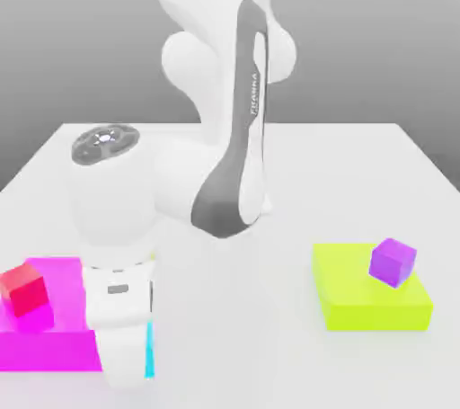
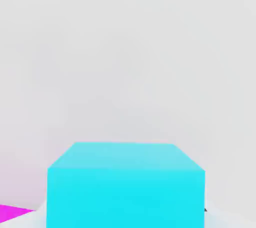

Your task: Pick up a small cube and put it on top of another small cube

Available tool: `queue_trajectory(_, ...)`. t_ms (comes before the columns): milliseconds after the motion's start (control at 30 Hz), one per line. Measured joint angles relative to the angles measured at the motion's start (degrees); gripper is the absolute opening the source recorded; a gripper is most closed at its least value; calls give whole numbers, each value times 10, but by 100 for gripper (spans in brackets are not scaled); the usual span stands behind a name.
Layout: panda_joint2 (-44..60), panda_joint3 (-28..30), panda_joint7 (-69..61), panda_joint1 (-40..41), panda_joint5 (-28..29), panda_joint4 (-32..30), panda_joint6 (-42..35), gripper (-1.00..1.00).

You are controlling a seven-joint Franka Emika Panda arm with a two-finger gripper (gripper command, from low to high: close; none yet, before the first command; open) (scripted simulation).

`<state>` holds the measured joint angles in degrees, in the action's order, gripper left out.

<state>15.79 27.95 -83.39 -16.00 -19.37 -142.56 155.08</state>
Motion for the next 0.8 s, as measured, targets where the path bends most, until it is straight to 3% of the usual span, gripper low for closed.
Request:
queue_trajectory(167, -67, 27, -82, 28, 43, 13, -76, -100)
queue_trajectory(467, -189, 97, -231, 146, 214, 34, -185, -100)
queue_trajectory(533, -177, 99, -257, 151, 209, 32, -172, -100)
queue_trajectory(667, -111, 88, -310, 157, 144, 18, -108, -100)
queue_trajectory(700, -100, 85, -318, 160, 133, 16, -97, 100)
queue_trajectory(800, -100, 85, -318, 160, 133, 16, -97, 100)
